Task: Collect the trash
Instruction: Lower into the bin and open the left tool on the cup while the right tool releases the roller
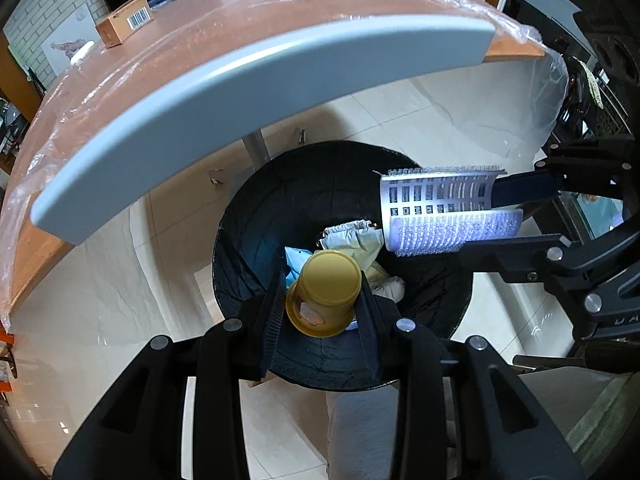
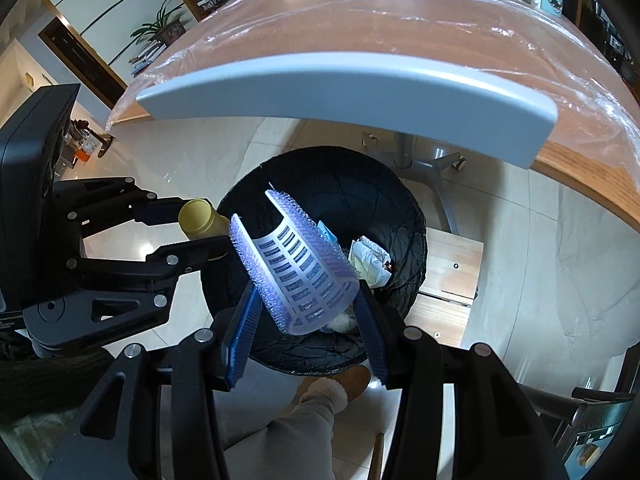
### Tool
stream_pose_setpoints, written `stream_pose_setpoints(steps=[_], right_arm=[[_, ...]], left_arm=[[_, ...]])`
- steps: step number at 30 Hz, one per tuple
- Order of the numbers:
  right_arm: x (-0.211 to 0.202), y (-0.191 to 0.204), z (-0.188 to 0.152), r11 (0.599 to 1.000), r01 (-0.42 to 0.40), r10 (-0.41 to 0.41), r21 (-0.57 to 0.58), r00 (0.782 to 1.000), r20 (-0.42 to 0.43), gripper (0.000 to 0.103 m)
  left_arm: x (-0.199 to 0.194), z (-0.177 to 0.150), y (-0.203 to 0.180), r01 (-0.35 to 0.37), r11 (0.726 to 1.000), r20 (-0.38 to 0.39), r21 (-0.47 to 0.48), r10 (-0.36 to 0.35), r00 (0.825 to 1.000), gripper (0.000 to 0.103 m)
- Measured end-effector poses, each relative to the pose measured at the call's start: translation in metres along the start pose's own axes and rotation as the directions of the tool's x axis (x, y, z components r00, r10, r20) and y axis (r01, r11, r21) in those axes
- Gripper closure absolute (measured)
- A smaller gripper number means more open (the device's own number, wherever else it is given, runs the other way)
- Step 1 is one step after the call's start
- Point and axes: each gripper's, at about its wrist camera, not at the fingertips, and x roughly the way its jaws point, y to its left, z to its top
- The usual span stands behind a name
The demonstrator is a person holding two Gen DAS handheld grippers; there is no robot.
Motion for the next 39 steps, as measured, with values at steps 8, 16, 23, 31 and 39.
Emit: stream_pose_setpoints(steps=[8,16,23,31,39], right_arm=[[0.015,-0.005,0.003,1.0,0.011,-0.01,0.007,0.999,-0.032,0.056],[0.028,-0.009,0.008,0.999,0.043,-0.042,0.008,0.997,-0.058,0.056],[0.04,-0.015,0.008,0.998,0.06,-0.058,0.018,0.995,-0.08,0.056],[0.049,-0.014,0.008,0.997,0.072,-0.069,0.024,0.992,-0.103,0.056],[0.057,-0.013,0.006,0.996,0.088,-0.084,0.027,0.989,-0.125,0.056]], left_arm=[[0.021,0.006,-0.003,-0.012,1.0,-0.035,0.009,0.013,0.999,0.067],[0.038,0.006,-0.001,-0.023,1.0,-0.062,0.016,0.024,0.998,0.067],[0.047,0.004,0.003,-0.035,0.999,-0.083,0.021,0.037,0.996,0.067],[0.055,0.002,0.007,-0.044,0.999,-0.105,0.029,0.047,0.993,0.067],[0.063,0.001,0.009,-0.049,0.998,-0.131,0.038,0.053,0.99,0.067]])
